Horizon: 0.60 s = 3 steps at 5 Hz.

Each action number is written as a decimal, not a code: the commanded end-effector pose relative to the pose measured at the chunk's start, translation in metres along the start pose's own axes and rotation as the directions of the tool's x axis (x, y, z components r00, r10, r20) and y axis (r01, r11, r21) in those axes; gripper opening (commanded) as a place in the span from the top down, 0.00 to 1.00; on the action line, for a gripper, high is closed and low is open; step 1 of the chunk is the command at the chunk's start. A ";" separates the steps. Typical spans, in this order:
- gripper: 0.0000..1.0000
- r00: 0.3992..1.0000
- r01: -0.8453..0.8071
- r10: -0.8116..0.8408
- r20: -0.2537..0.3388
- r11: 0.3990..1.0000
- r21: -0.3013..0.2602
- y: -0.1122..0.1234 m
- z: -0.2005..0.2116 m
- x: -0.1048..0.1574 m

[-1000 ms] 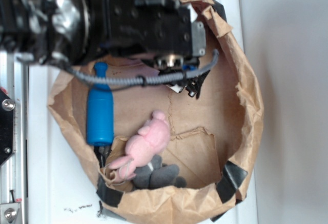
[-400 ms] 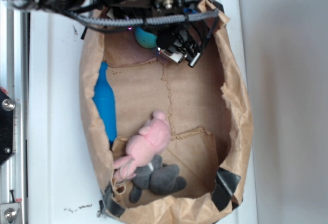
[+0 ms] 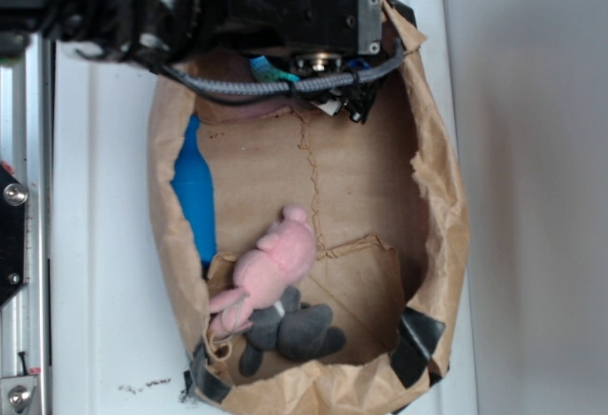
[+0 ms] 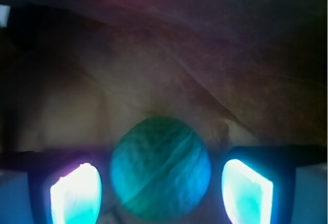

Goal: Grab the green ball.

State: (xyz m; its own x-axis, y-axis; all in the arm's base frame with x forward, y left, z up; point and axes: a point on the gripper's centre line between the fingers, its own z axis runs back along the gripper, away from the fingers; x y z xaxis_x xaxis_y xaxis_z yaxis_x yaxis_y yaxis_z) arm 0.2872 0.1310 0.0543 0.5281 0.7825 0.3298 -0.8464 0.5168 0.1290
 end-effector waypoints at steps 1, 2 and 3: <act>0.00 0.997 0.027 -0.027 0.078 1.000 0.011 -0.014 0.009 0.007; 1.00 0.997 0.037 -0.036 0.074 0.999 -0.011 -0.013 0.013 0.001; 1.00 0.994 0.071 -0.066 0.089 0.996 -0.059 -0.011 0.037 0.000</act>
State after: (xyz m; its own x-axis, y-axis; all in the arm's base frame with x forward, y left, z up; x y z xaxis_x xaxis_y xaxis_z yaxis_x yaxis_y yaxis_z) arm 0.2986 0.1044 0.0668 0.5855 0.7267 0.3592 -0.8027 0.5817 0.1314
